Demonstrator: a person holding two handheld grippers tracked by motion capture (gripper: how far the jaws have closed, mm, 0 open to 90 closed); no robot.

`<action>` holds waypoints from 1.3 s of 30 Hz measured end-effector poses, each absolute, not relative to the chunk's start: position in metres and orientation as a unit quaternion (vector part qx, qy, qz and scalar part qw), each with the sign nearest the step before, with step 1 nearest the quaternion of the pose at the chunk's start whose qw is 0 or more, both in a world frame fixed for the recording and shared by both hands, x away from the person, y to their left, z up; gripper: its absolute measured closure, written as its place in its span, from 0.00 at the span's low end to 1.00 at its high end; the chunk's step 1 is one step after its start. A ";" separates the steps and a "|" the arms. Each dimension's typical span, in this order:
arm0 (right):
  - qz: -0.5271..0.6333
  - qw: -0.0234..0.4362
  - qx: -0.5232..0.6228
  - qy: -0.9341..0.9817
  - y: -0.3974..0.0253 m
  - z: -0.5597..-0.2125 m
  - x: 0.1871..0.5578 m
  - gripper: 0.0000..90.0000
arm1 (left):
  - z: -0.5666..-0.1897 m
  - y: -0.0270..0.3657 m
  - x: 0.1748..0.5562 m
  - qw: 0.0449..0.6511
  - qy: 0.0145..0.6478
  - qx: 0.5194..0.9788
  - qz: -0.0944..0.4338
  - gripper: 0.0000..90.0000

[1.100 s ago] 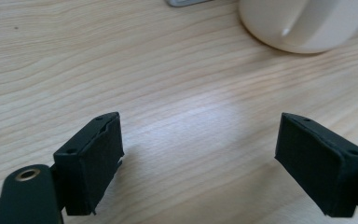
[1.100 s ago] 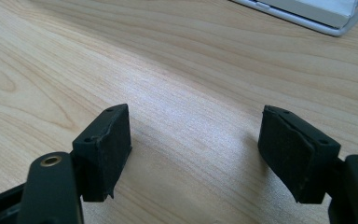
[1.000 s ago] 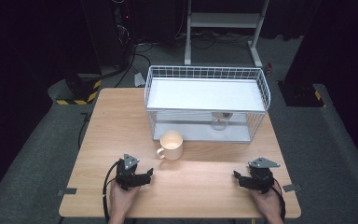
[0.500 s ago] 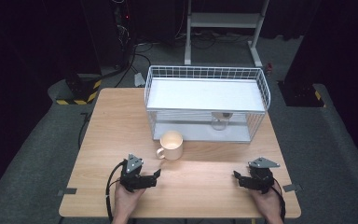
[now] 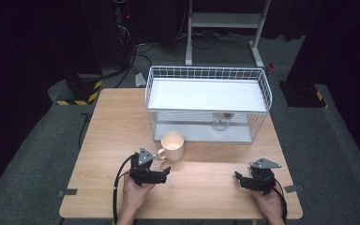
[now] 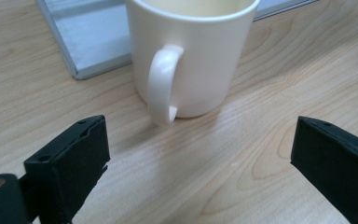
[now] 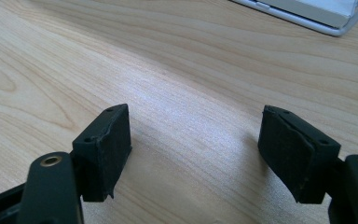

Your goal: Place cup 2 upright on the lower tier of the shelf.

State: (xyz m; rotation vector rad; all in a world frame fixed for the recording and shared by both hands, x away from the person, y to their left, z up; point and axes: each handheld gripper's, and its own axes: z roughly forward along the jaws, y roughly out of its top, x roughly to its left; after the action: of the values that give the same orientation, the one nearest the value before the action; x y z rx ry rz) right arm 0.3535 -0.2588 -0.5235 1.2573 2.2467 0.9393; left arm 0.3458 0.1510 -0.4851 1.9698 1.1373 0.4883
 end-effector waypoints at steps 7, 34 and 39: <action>0.336 0.199 0.450 0.803 -0.259 -0.523 0.353 0.28 | -0.486 0.142 0.363 0.392 0.454 0.777 0.188 0.01; 0.336 0.199 0.452 0.802 -0.259 -0.523 0.353 0.28 | -0.487 0.128 0.394 0.396 0.454 0.776 0.187 0.00; 0.335 0.200 0.451 0.803 -0.259 -0.523 0.353 0.28 | -0.488 0.126 0.399 0.406 0.456 0.769 0.188 0.00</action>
State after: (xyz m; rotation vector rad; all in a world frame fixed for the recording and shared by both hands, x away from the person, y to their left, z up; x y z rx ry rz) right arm 0.3530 -0.2587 -0.5234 1.2606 2.2442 0.9376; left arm 0.3991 0.1256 -0.4876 1.9408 1.1511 0.4750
